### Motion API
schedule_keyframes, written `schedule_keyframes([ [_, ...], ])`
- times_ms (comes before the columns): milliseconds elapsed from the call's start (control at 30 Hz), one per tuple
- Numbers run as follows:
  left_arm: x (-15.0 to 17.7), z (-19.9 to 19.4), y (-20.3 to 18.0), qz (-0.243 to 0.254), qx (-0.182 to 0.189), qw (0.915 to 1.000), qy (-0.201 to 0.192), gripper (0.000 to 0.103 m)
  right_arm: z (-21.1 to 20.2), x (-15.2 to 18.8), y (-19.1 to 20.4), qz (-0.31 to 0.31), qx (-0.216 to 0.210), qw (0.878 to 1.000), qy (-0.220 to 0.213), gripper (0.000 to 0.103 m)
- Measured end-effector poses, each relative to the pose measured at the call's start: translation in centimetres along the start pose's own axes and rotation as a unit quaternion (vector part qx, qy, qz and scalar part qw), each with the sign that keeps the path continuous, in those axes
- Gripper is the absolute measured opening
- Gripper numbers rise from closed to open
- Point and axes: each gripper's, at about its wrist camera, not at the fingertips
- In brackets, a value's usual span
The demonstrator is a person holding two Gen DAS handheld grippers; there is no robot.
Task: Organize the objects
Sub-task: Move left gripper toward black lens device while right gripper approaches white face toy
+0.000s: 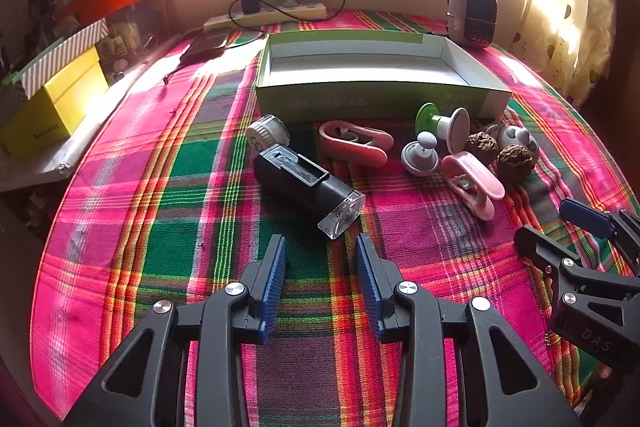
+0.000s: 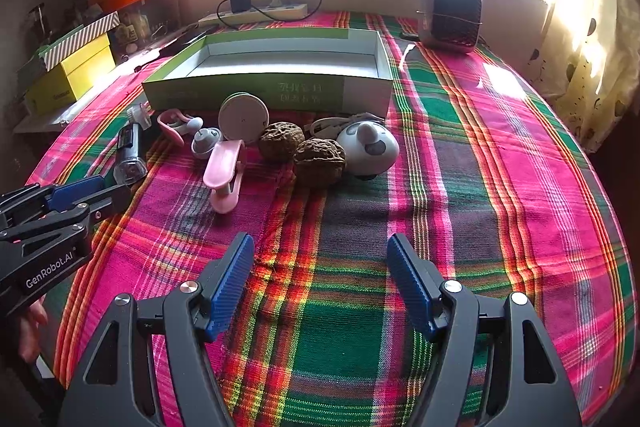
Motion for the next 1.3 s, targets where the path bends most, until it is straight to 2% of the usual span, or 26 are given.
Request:
schedule_keyframes([
  [300,0.1,-0.4,0.8,-0.011,0.028,0.9996,-0.002,0.033,0.2,-0.1,-0.5,-0.005,-0.014,1.000,0.000,0.069],
  [433,-0.2,-0.3,0.7,-0.014,0.031,0.9994,0.003,0.033,0.8,-0.7,-1.7,0.010,-0.003,1.000,0.008,0.069],
  [533,-0.5,-0.4,0.7,-0.026,0.051,0.9983,0.006,0.034,1.3,-1.6,-2.8,0.021,0.004,1.000,0.007,0.069],
  [700,-1.2,-0.2,0.2,-0.024,0.064,0.9976,0.006,0.034,1.7,-3.1,-4.8,0.038,0.022,0.999,-0.001,0.069],
  [867,-1.8,0.5,0.3,-0.033,0.056,0.9978,0.014,0.034,3.0,-4.3,-4.6,0.008,0.028,1.000,0.004,0.069],
  [967,-1.9,0.7,0.7,-0.043,0.052,0.9976,0.015,0.034,3.2,-4.8,-4.1,-0.002,0.010,1.000,0.003,0.069],
  [1300,-2.0,0.5,1.9,-0.055,0.028,0.9980,0.015,0.034,4.9,-5.3,-3.0,-0.025,-0.010,0.999,0.020,0.069],
])
Point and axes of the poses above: each gripper's, at about its wrist camera, not at the fingertips, and z roughly the way its jaws point, y to its left, x to its underside, and after that the axes turned 14 degrees about x, right-handed
